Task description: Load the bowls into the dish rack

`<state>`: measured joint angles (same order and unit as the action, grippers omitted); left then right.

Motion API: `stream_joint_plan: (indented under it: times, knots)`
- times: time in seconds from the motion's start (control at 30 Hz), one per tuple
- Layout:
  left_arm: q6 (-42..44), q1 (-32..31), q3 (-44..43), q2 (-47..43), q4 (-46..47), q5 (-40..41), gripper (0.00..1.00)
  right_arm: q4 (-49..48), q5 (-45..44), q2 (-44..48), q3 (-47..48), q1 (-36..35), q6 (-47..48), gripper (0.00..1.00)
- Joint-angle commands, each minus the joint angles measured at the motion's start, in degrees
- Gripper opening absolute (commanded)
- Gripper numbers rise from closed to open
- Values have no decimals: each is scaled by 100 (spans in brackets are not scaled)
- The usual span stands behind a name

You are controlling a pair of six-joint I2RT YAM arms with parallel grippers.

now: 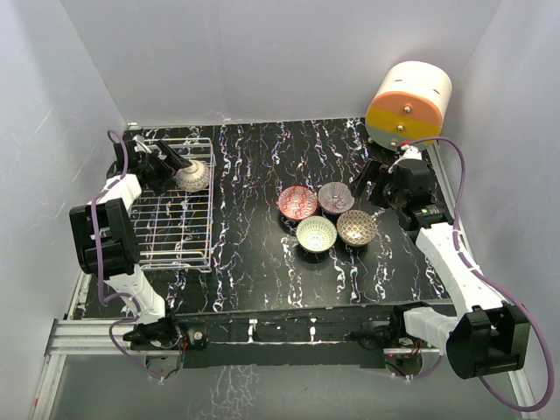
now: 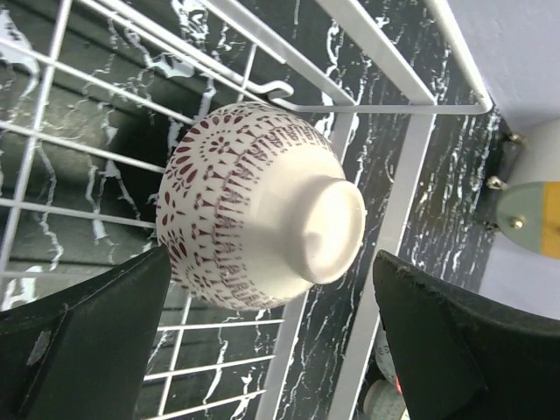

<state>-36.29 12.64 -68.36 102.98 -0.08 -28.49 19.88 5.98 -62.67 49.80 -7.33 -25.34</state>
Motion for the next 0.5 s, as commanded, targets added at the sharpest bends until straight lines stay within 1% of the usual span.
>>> stream_joint_plan:
  times: [0.0, 0.17, 0.47]
  knots:
    - [316, 69, -184, -460, -445, 457, 97, -222, 9, 83, 21, 35, 92, 98]
    - [362, 72, -194, -463, -452, 546, 97, -226, 17, 96, 2, 37, 83, 98]
    - [252, 72, -147, -712, -488, 66, 97, -234, 12, 98, -23, 30, 73, 98]
